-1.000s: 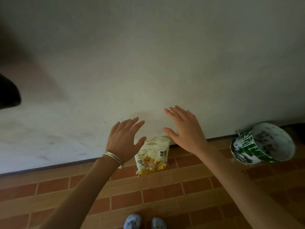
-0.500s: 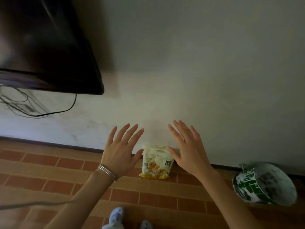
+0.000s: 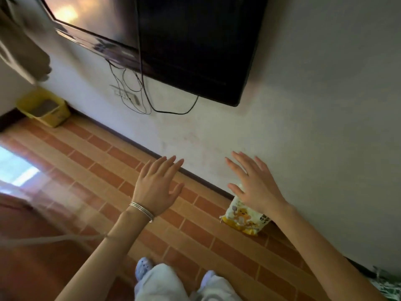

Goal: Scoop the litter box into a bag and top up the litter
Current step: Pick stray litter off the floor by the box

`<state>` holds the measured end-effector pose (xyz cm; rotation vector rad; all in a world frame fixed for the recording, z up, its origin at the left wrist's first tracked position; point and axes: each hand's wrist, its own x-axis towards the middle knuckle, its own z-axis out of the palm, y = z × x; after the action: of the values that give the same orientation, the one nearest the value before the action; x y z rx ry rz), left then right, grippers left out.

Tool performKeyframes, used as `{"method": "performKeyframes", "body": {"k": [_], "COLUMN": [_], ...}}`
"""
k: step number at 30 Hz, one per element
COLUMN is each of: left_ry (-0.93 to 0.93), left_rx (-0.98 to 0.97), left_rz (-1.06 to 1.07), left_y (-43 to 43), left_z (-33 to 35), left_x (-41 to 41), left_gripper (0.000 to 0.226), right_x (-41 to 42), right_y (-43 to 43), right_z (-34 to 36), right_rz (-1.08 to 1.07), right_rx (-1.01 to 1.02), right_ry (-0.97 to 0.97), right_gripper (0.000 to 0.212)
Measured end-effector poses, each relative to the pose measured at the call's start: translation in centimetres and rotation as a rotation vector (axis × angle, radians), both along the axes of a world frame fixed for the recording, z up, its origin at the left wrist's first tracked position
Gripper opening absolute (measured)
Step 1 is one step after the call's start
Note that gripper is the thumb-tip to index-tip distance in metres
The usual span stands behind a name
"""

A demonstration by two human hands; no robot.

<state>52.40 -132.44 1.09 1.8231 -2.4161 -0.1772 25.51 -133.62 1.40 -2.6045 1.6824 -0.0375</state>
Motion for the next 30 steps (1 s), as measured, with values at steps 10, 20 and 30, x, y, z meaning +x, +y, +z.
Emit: {"method": "performKeyframes", "body": {"k": [10, 20, 30], "left_ry": [-0.032, -0.044, -0.004], "left_rx": [-0.019, -0.083, -0.077], "left_rz": [0.216, 0.323, 0.418], "left_y": [-0.3, -1.7, -4.7], "left_z": [1.9, 3.7, 1.8], "left_x": [18.4, 33.6, 41.8], "left_gripper": [0.06, 0.058, 0.059], "right_x": [19.2, 35.8, 45.2], "right_y": [-6.6, -11.2, -14.6], "right_z": [1.7, 3.0, 1.9], "right_rz": [0.22, 0.326, 0.49], "right_rx": [0.012, -0.074, -0.068], "right_ry": [-0.068, -0.164, -0.23], "right_gripper": [0.062, 0.063, 0.056]}}
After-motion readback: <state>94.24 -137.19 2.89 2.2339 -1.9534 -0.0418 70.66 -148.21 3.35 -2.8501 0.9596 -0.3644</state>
